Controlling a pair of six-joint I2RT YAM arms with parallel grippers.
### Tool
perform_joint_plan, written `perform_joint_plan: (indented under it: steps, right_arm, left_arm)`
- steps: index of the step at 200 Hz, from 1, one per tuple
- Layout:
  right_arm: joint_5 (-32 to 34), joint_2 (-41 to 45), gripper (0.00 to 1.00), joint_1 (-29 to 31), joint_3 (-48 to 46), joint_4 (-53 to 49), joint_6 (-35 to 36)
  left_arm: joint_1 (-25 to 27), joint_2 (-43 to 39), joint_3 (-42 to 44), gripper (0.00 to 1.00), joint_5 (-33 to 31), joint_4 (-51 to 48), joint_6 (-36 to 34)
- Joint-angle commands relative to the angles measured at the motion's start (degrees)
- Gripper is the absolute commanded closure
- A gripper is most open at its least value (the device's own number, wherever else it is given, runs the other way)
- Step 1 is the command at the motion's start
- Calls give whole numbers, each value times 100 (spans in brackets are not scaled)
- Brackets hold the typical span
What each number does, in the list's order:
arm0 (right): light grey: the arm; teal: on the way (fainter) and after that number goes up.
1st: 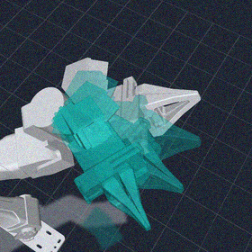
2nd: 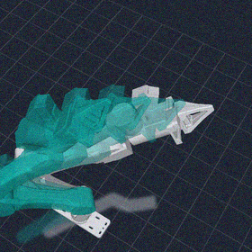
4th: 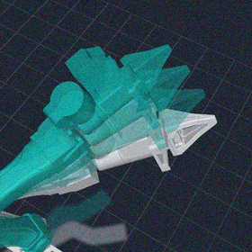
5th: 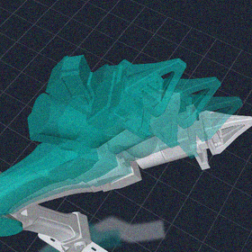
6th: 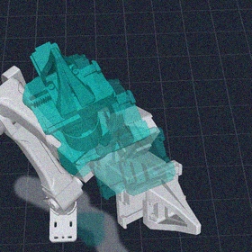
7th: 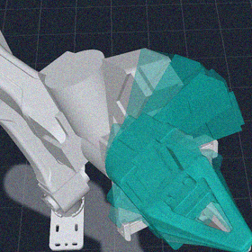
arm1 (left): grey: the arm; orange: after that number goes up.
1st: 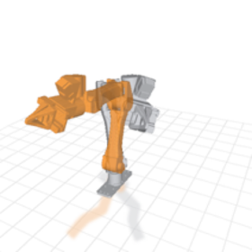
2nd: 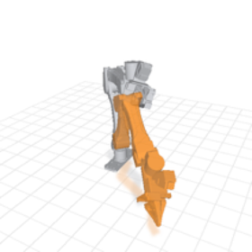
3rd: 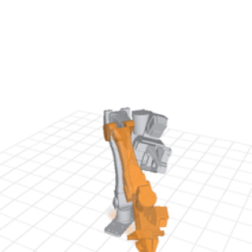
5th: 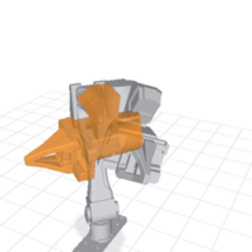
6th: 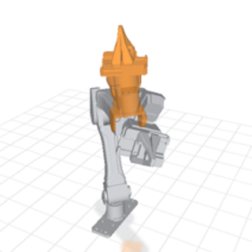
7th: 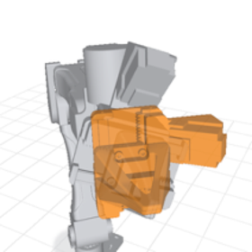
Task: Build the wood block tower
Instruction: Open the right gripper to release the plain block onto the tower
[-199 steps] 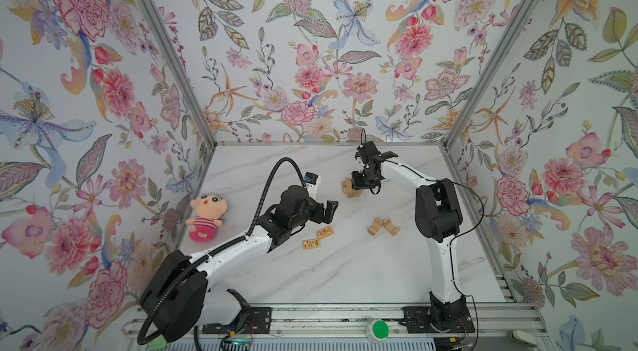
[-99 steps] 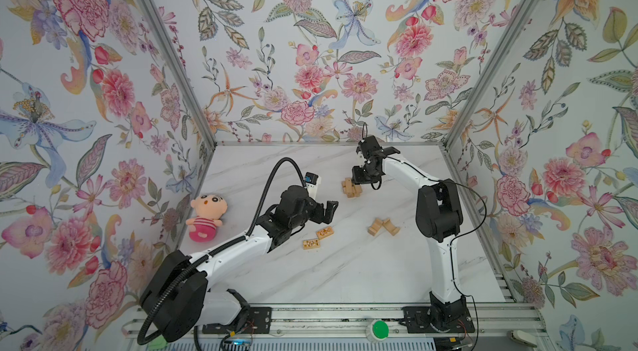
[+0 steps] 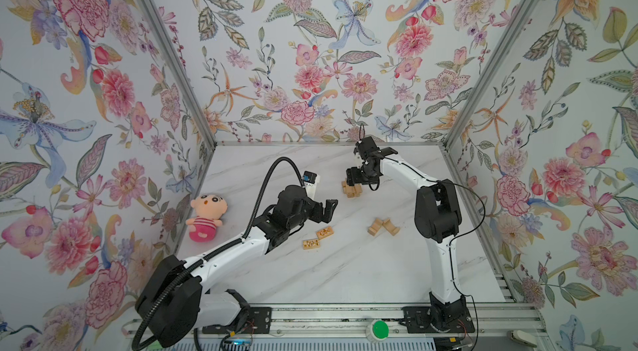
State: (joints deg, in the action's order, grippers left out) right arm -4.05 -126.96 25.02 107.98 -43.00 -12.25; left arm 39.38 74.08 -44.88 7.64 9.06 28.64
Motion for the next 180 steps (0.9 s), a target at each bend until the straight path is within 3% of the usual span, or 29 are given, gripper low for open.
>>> perform_joint_plan:
  steps: [1,109,180]
  right_arm:
    - [-8,150,20,73,-25,-195,-101]
    - [333,-235,24,205,387,-522,-137]
    - [206,-422,25,194,517,-551,-131]
  left_arm:
    - [-8,-181,109,1,-148,-62,-90]
    - [-70,-333,305,1,-167,-20,-143]
    - [-123,-293,338,1,-140,25,-141]
